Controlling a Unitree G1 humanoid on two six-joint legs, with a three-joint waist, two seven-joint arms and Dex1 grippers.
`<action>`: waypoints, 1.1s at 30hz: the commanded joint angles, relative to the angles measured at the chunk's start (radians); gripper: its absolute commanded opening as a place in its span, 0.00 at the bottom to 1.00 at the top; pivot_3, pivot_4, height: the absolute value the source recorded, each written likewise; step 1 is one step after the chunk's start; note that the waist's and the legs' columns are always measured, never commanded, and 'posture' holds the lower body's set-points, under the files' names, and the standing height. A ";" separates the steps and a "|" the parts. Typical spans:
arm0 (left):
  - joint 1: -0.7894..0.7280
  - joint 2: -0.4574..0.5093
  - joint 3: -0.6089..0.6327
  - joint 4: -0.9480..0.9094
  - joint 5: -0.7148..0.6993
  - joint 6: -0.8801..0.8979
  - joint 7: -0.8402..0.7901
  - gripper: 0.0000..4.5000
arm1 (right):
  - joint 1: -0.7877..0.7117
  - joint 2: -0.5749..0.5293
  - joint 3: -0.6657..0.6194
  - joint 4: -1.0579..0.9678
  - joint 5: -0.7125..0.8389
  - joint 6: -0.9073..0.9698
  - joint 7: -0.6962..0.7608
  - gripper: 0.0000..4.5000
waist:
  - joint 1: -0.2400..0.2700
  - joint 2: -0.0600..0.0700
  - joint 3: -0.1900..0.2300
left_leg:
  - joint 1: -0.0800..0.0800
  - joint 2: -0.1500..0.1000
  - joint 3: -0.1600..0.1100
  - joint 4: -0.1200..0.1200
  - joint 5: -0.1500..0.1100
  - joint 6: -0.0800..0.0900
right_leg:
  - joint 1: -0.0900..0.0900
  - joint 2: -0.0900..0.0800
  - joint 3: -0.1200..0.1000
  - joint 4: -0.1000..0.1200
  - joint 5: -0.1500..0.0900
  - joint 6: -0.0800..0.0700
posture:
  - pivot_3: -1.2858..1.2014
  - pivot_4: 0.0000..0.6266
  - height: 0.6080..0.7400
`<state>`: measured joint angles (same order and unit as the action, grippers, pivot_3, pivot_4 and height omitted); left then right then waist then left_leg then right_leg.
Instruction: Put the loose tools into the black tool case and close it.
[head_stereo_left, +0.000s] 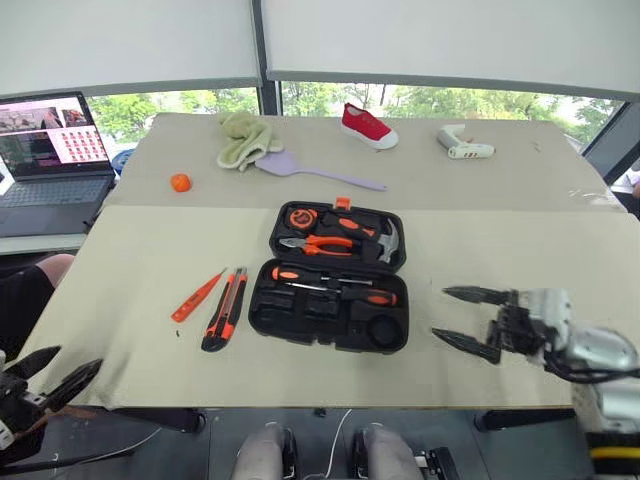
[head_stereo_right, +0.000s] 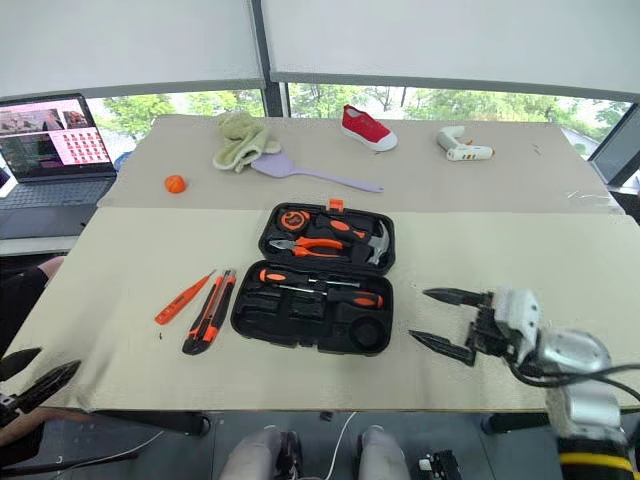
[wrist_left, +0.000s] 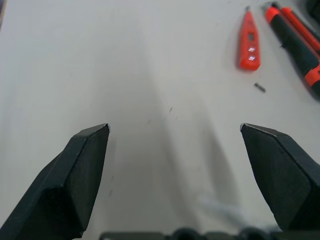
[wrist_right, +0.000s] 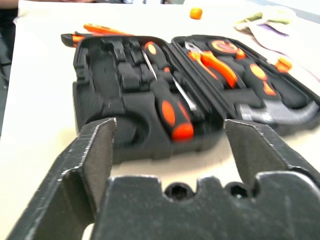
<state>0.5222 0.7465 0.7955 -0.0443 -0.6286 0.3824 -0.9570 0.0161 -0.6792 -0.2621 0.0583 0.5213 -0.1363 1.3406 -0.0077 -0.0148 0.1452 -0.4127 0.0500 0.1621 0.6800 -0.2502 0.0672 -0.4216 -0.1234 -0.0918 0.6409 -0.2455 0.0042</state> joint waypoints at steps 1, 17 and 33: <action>-0.027 0.035 -0.001 -0.033 -0.027 0.043 -0.014 1.00 | 0.019 0.001 -0.039 -0.063 0.063 -0.007 0.015 1.00 | -0.001 -0.001 0.000 | 0.000 0.000 0.000 0.000 0.000 0.000 | 0.000 -0.003 0.000 0.000 -0.001 -0.001 | 0.52 0.24 1.00; -0.670 0.212 -0.576 0.002 0.113 0.424 0.109 1.00 | -0.139 -0.036 0.110 -0.512 0.112 0.302 -0.270 1.00 | 0.014 -0.003 0.001 | -0.003 -0.003 0.001 -0.002 0.006 -0.009 | 0.000 0.000 -0.001 0.003 0.001 0.000 | 0.52 0.24 1.00; -0.788 0.152 -0.773 0.073 0.254 0.366 0.074 0.52 | -0.129 -0.066 0.112 -0.512 0.080 0.310 -0.273 1.00 | 0.027 -0.003 0.002 | -0.003 -0.003 0.002 -0.001 0.011 -0.001 | 0.001 0.002 0.000 0.005 0.001 0.000 | 0.52 0.24 1.00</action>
<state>-0.2826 0.9125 0.0538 0.0283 -0.3807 0.7552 -0.8570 -0.1112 -0.7393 -0.1334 -0.4229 0.5994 0.1820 1.0679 0.0197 -0.0182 0.1471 -0.4154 0.0473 0.1639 0.6793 -0.2397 0.0663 -0.4204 -0.1218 -0.0915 0.6454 -0.2449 0.0047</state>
